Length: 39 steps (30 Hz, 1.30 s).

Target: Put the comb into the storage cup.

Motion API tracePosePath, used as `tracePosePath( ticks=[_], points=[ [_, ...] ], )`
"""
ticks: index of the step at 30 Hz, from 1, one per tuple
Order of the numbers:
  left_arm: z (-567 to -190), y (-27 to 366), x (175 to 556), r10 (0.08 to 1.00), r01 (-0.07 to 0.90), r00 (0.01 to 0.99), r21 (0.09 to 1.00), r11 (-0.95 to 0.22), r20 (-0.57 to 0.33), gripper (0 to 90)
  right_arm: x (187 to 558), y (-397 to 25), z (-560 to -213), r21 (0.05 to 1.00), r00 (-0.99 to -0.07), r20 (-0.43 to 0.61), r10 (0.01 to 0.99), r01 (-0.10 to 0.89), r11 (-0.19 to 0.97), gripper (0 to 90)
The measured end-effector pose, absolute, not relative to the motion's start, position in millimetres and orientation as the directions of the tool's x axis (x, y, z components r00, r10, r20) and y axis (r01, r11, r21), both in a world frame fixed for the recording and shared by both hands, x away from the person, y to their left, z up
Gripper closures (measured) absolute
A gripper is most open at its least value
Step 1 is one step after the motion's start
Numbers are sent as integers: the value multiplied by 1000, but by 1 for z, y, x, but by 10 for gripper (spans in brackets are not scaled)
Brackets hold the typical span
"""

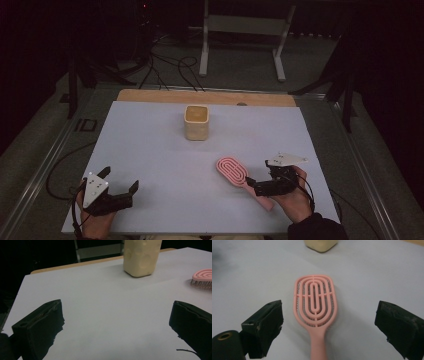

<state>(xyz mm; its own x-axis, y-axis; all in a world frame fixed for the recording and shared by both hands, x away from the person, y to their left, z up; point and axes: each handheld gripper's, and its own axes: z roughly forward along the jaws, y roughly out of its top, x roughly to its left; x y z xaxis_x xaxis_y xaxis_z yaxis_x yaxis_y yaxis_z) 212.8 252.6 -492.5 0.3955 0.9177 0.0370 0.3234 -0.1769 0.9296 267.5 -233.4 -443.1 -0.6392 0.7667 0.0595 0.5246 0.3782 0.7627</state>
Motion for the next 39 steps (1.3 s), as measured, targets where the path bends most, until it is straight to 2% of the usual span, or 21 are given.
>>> tracePosePath(
  ticks=[39],
  points=[
    [-493,252,214,915,333,401,924,-187,41,0,283,-217,-461,617,-685,97,722,611,496,85]
  ],
)
